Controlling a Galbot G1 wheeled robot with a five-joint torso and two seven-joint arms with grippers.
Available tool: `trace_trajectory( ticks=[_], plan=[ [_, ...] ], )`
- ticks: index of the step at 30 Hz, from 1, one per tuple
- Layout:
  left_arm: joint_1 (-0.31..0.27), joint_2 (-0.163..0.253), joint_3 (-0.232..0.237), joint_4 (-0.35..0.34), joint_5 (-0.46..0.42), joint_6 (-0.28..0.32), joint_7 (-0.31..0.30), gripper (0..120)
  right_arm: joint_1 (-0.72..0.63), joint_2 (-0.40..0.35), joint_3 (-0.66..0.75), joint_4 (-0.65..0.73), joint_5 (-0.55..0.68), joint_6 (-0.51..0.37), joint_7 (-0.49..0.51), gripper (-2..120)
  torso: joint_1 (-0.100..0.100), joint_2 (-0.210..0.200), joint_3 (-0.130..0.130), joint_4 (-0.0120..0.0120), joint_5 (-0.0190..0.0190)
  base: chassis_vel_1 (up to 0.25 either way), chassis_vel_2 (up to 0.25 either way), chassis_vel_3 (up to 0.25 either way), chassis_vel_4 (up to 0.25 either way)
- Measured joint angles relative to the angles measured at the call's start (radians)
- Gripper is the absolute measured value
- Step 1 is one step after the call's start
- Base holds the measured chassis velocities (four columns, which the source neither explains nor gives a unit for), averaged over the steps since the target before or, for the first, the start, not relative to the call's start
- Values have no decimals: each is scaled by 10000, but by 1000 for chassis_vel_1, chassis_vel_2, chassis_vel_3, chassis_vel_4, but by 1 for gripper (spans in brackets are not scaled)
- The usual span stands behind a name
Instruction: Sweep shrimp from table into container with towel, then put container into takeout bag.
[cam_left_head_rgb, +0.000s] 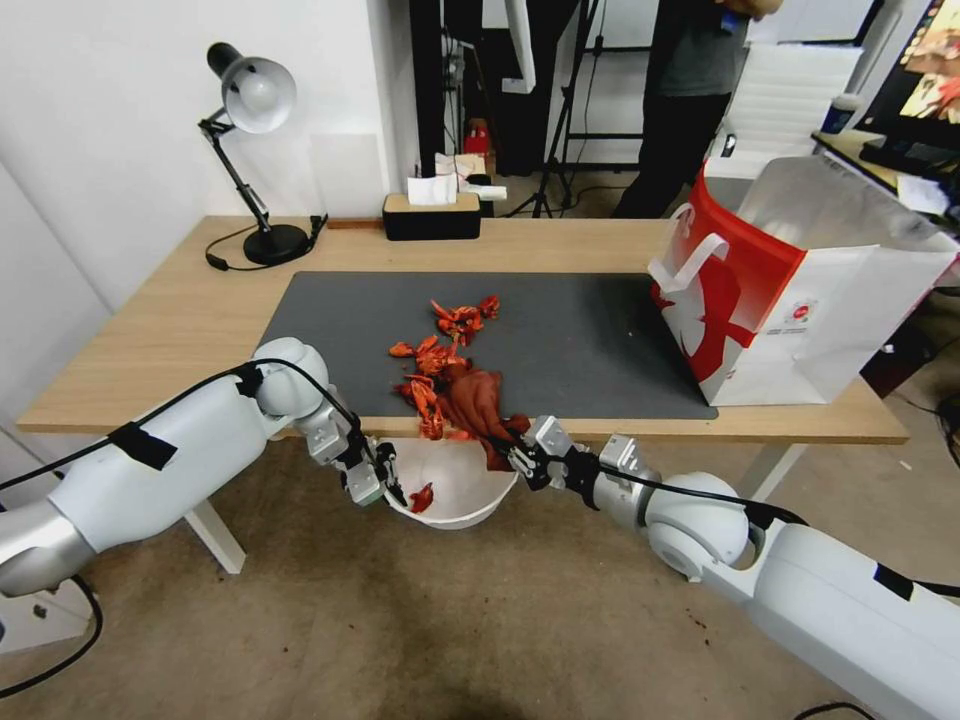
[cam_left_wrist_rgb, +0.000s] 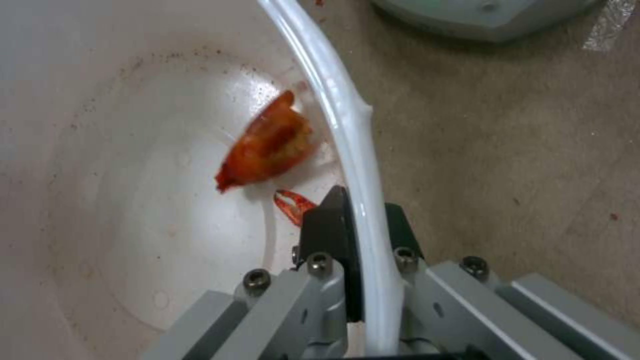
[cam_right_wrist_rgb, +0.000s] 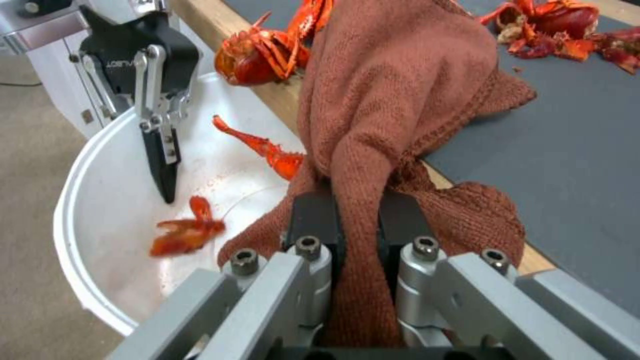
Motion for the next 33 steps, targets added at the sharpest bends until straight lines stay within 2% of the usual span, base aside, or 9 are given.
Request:
trace_trajectory(
  ticks=[20, 33],
  plan=[
    [12, 121, -13, -80, 0, 0, -1, 0, -178, -24, 1, 526, -18, 69, -52, 5, 0, 0, -1, -2, 0, 0, 0, 0, 0],
    [-92, -33, 68, 41, 0, -7, -1, 0, -130, -102, 90, 653, 5, 273, -107, 5, -2, 2, -2, -3, 0, 0, 0, 0, 0]
  ],
)
